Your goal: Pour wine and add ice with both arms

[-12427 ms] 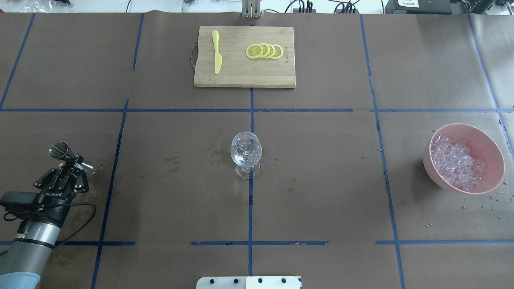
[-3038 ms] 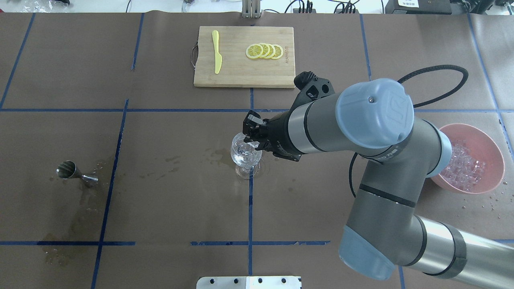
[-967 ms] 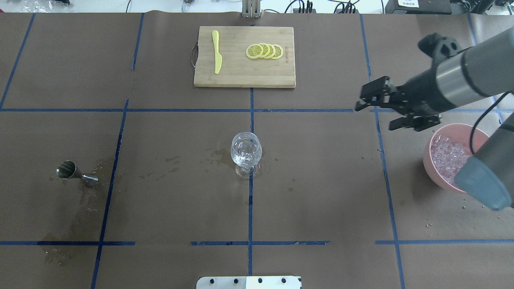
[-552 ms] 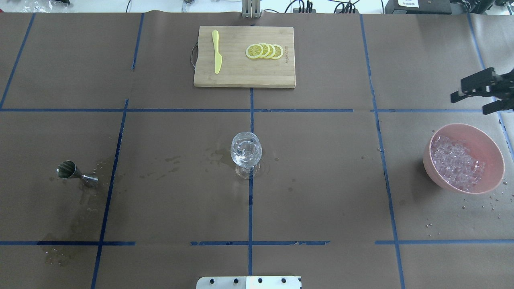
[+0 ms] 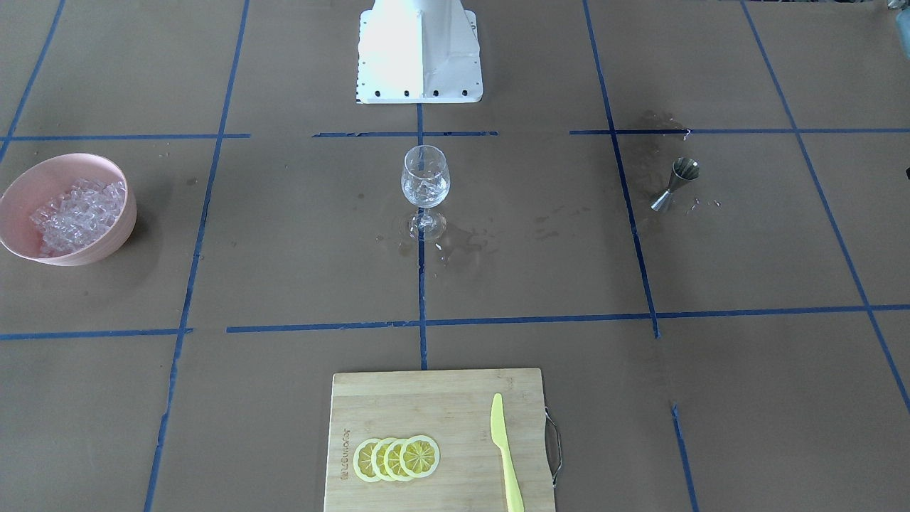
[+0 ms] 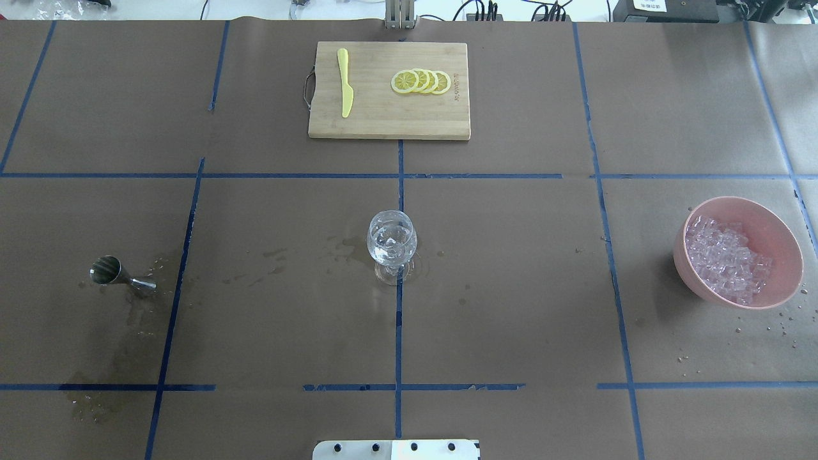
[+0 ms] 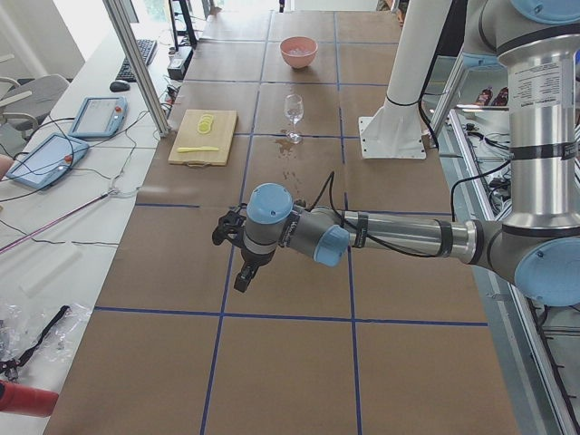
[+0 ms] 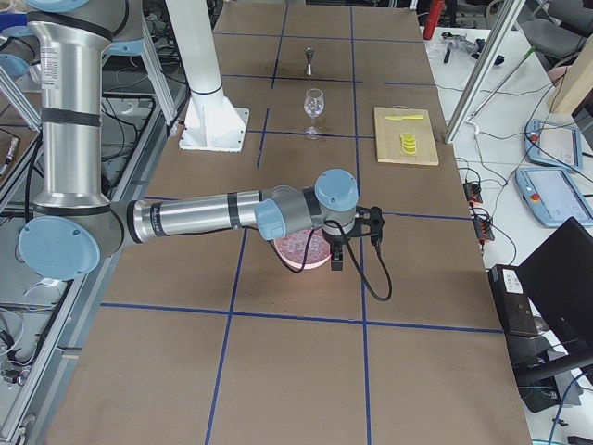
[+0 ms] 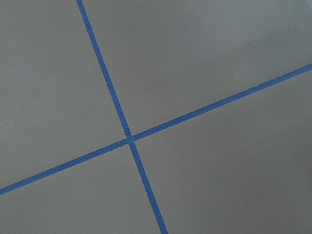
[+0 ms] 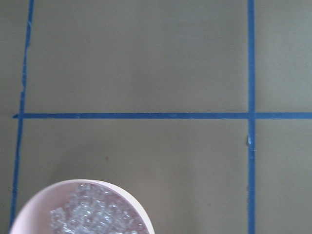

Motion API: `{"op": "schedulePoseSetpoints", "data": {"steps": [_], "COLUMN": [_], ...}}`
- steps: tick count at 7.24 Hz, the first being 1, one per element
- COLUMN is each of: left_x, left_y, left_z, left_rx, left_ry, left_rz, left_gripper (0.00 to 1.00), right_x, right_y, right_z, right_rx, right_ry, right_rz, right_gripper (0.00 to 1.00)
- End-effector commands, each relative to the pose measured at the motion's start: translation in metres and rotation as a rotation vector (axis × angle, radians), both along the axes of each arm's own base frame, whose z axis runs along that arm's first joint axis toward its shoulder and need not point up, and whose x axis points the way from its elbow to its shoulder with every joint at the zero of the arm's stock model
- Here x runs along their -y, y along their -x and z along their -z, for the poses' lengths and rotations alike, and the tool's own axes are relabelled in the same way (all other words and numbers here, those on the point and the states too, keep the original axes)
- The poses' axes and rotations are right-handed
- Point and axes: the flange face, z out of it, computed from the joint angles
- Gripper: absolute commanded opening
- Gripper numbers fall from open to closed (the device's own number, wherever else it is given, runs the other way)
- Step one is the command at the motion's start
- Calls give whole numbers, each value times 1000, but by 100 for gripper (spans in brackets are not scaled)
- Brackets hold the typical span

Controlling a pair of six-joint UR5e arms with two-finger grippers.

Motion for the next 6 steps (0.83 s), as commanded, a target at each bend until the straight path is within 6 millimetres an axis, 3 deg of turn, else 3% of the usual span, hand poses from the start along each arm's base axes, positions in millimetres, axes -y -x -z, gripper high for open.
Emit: {"op": "schedulePoseSetpoints", "data": {"steps": [1, 2, 3, 6], "left_x": [0, -5, -34, -45], "left_y": [1, 2, 4, 6], "left_z": [2, -2, -28, -44], "left_rx": [0, 1, 6, 17], "left_ry": [-10, -3, 59, 79], "left_rz": [-4, -3, -3, 4], "left_gripper": [100, 100, 100, 100], "right_x": [-3, 0, -1, 2], "right_y": [-32, -35, -34, -33], "right_z": [-34, -31, -30, -28], "right_rx": [-146, -148, -142, -142], "right_ry": [-45, -47, -47, -49], "right_rz": [152, 178, 178, 177], "right_gripper": [100, 100, 100, 100]}}
